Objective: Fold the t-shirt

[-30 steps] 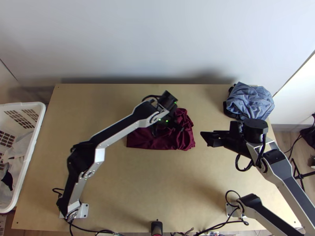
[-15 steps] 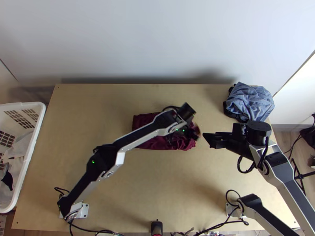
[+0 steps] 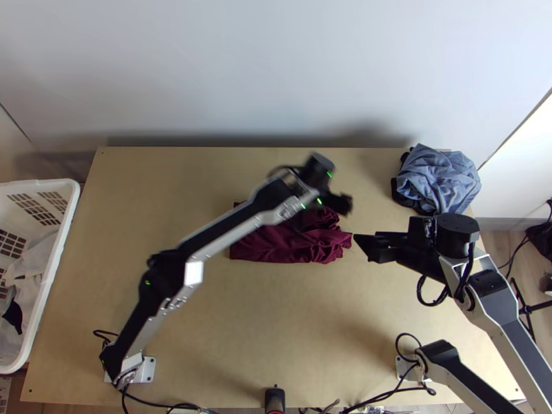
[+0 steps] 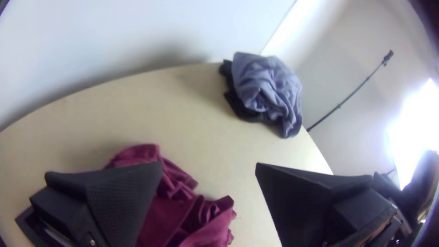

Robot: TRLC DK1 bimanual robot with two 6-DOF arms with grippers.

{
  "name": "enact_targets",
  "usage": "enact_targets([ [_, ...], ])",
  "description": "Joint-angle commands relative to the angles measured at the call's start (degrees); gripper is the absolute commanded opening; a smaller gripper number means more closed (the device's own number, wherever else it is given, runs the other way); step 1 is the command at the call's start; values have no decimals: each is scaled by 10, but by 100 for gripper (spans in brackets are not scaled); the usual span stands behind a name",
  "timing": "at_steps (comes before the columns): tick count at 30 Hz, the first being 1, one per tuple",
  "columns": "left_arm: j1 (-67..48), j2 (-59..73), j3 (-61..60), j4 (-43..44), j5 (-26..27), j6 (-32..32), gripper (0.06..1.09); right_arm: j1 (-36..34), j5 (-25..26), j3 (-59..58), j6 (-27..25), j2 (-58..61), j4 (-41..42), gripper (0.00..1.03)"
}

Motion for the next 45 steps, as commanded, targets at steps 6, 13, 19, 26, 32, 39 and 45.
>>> enact_targets([
  [6, 149, -141, -57, -182, 0, 33, 104, 65, -1, -1, 22, 69, 15, 96],
  [13, 192, -312, -379, -63, 1, 79, 12, 114, 10, 26, 20, 188, 117, 76],
  [19, 192, -359, -494, -29, 1, 83, 11, 152, 25, 66, 11, 288, 224, 3],
  [26, 190, -370, -550, 24, 26, 80, 10, 171, 30, 131, -9, 413, 228, 3],
  [32, 185, -352, -559, 44, 26, 62, 10, 188, 31, 165, -22, 485, 227, 3],
  [39, 185, -352, -560, 45, 26, 52, 10, 200, 70, 176, -62, 537, 210, 3],
  [45, 191, -362, -561, 41, 25, 55, 10, 165, 89, 122, -107, 498, 191, 3],
])
